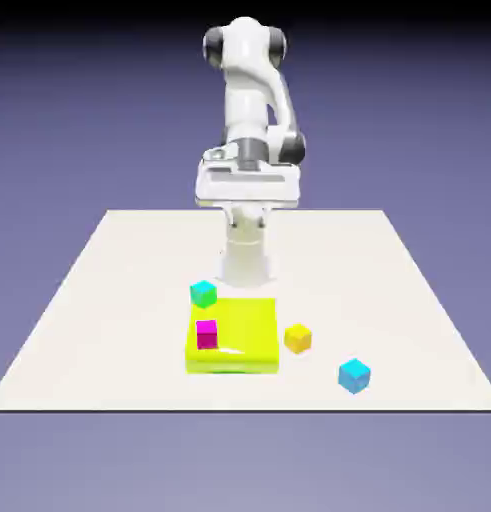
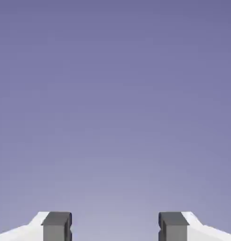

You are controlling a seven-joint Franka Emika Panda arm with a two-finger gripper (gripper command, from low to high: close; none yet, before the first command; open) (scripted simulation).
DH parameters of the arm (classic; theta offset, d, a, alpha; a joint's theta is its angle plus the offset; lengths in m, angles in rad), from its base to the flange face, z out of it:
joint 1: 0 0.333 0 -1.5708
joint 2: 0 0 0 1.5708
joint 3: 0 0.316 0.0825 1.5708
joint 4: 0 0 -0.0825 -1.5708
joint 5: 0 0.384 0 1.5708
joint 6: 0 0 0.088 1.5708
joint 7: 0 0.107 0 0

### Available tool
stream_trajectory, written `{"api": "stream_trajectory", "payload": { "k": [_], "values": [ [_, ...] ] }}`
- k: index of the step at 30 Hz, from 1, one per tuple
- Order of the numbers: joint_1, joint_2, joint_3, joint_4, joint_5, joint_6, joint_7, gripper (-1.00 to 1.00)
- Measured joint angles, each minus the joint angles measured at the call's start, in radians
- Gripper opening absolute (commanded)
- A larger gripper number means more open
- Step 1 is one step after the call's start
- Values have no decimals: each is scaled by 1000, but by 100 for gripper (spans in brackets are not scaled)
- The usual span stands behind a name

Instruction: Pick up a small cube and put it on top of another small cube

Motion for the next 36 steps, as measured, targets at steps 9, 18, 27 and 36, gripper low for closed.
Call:
{"api": "stream_trajectory", "payload": {
  "k": [9, 18, 27, 36],
  "values": [
    [47, 326, 103, 223, -77, -219, 20, 0],
    [95, 652, 205, 445, -153, -437, 41, 0],
    [140, 978, 308, 668, -230, -656, 61, 0],
    [167, 1087, 269, 671, -278, -560, 93, -100]
  ]
}}
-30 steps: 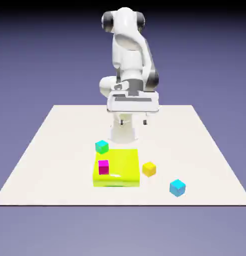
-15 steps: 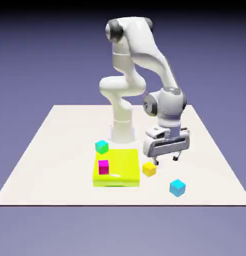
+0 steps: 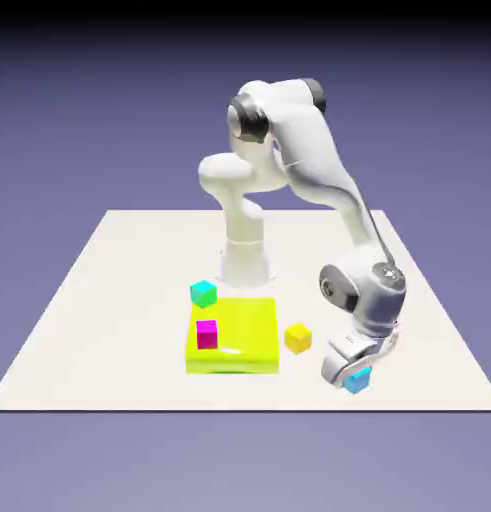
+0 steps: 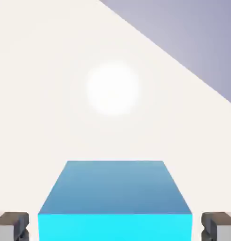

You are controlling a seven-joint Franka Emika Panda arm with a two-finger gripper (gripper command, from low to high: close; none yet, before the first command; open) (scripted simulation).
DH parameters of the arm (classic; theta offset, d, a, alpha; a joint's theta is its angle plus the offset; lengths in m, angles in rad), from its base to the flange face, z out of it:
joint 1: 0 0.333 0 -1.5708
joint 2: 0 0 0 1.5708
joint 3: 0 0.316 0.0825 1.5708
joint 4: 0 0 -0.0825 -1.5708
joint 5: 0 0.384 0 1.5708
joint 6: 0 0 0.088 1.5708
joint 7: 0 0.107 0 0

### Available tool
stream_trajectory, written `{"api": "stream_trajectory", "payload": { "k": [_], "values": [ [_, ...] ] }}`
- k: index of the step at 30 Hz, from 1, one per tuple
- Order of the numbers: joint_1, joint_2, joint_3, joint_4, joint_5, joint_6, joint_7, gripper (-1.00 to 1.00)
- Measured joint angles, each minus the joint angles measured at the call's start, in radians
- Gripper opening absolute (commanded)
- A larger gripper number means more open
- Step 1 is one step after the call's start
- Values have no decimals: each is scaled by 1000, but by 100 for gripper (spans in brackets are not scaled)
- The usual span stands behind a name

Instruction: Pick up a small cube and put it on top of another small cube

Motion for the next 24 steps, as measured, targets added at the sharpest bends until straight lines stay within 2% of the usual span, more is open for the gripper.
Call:
{"api": "stream_trajectory", "payload": {
  "k": [3, 19, 21, 24],
  "values": [
    [-24, -108, 38, -6, 51, -99, -37, -100],
    [176, -634, -242, -585, 173, 0, -368, -100],
    [184, -651, -251, -604, 177, 3, -379, -100],
    [186, -542, -264, -615, 142, 122, -353, -100]
  ]
}}
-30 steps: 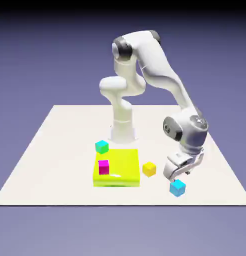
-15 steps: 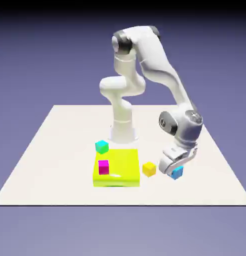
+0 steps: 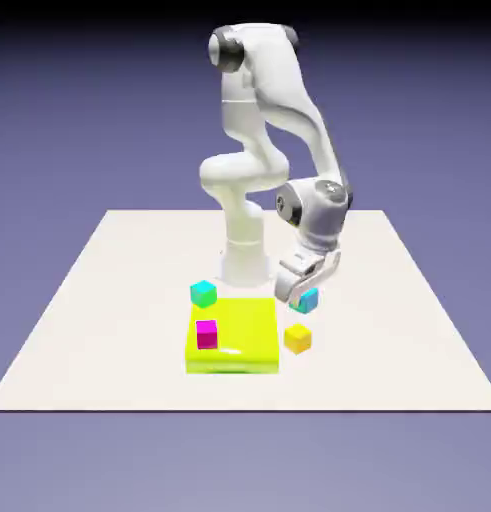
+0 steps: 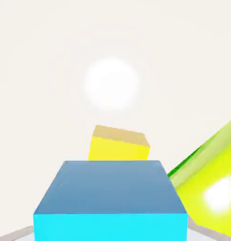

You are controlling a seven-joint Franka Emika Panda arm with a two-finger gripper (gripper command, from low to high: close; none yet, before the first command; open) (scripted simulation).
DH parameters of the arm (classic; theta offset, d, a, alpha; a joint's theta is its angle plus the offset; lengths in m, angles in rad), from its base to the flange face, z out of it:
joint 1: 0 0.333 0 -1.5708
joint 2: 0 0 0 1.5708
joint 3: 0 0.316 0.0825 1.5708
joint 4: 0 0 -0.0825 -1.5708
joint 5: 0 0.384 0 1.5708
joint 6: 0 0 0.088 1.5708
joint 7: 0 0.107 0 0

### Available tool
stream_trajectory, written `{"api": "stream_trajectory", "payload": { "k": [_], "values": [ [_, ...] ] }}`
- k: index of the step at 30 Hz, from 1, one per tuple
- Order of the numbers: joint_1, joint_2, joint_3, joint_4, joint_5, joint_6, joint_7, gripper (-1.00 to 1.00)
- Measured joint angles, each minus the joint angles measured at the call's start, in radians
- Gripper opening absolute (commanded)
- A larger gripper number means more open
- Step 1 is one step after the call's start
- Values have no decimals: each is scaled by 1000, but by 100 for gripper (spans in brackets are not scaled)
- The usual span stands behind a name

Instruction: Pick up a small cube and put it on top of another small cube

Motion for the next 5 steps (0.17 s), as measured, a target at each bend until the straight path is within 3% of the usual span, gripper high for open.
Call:
{"api": "stream_trajectory", "payload": {
  "k": [2, 3, 5],
  "values": [
    [2, 72, -13, -7, -23, 79, 17, -100],
    [3, 96, -16, -10, -31, 106, 23, 100],
    [3, 96, -17, -10, -31, 106, 23, 100]
  ]
}}
